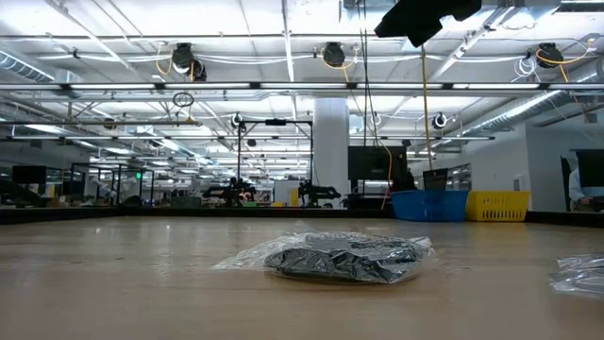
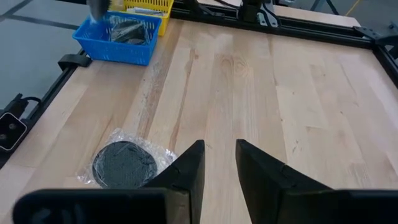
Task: Pick & Place Travel size toiletries
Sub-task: Put the black hairbrush into the bottom blue bin
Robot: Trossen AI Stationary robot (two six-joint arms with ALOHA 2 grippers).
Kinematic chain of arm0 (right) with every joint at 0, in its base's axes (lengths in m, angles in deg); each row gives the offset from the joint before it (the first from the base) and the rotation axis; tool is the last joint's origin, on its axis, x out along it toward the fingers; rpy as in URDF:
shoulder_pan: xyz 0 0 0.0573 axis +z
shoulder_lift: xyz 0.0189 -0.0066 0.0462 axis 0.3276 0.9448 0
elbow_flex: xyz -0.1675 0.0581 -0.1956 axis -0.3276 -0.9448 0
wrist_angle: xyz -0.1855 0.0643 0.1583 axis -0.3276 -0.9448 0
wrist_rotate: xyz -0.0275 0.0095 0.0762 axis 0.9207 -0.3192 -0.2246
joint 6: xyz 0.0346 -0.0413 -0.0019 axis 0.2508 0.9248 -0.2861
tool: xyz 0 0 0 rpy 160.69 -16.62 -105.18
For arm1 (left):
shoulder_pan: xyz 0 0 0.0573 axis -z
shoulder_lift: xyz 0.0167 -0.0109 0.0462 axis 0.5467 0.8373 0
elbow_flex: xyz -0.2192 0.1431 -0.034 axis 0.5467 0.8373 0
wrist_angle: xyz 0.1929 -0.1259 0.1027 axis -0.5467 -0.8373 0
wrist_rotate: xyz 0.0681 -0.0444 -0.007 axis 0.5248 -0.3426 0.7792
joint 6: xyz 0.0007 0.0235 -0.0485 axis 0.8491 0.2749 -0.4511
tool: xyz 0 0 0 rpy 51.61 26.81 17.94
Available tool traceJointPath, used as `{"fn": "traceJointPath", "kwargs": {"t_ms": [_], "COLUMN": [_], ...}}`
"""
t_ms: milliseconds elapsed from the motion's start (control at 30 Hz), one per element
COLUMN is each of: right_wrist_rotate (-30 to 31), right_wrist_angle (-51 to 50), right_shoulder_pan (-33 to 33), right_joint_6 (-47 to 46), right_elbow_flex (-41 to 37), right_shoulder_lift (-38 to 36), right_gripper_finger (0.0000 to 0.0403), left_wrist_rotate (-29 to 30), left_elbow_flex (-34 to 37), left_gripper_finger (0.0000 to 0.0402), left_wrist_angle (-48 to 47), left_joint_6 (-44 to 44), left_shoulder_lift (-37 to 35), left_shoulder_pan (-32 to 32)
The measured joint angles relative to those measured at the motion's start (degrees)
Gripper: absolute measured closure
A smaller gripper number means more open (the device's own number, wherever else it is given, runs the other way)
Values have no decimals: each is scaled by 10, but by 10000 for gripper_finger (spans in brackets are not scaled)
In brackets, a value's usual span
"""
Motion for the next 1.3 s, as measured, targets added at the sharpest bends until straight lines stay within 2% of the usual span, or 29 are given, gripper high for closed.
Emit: {"fn": "traceJointPath", "kwargs": {"t_ms": [167,333,567,767,1033,1300], "right_wrist_rotate": [0,0,0,0,0,0], "right_wrist_angle": [-7,-9,-10,-13,-17,-17], "right_shoulder_pan": [0,0,0,0,0,0], "right_joint_6": [0,1,1,1,0,0], "right_elbow_flex": [0,0,0,0,0,0], "right_shoulder_lift": [0,0,0,0,0,0], "right_gripper_finger": [317,317,316,316,317,316], "left_wrist_rotate": [17,-6,-13,-16,-34,-30], "left_elbow_flex": [8,42,77,88,96,96], "left_gripper_finger": [388,390,385,386,332,298], "left_wrist_angle": [-27,-12,55,55,54,46], "left_joint_6": [-84,-141,-150,-167,-184,-180], "left_shoulder_lift": [0,0,0,0,0,0], "left_shoulder_pan": [18,20,21,20,20,13]}}
